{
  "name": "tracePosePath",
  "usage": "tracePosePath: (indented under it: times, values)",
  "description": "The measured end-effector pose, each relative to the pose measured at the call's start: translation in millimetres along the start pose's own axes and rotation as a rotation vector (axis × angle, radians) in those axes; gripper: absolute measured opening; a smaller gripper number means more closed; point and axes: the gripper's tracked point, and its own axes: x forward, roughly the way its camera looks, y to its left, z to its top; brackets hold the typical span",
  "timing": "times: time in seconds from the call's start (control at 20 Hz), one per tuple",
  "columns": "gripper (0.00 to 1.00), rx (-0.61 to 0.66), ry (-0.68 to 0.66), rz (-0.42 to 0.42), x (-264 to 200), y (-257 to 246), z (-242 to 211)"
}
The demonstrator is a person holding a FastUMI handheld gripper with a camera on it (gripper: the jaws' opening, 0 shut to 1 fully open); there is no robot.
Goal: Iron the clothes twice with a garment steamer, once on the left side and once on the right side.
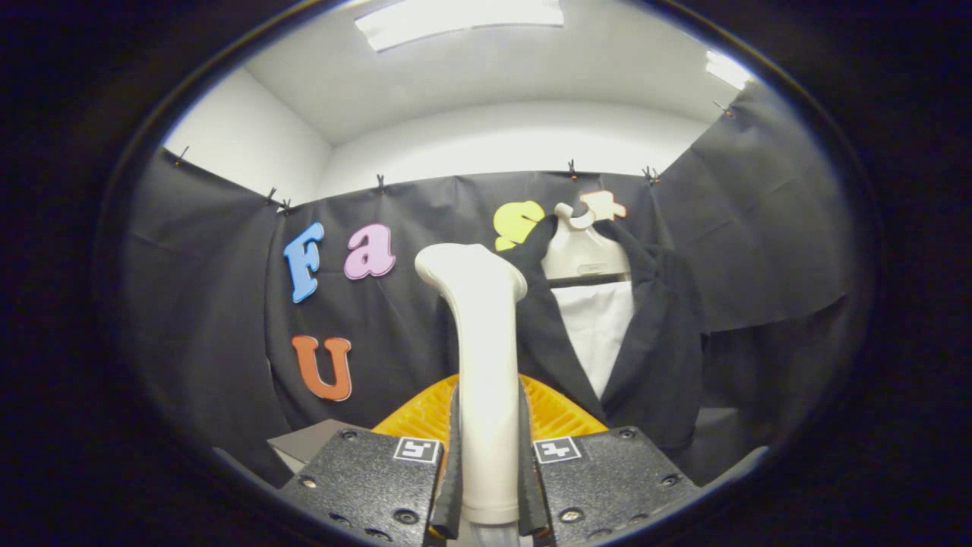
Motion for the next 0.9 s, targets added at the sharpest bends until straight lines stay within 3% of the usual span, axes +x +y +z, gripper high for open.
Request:
tracePosePath:
  times: [0.3, 0.9]
  values:
    - [0.32, 0.033, 0.076, 0.009, 13, -19, -33]
    - [0.32, 0.004, 0.221, -0.036, -24, -46, -112]
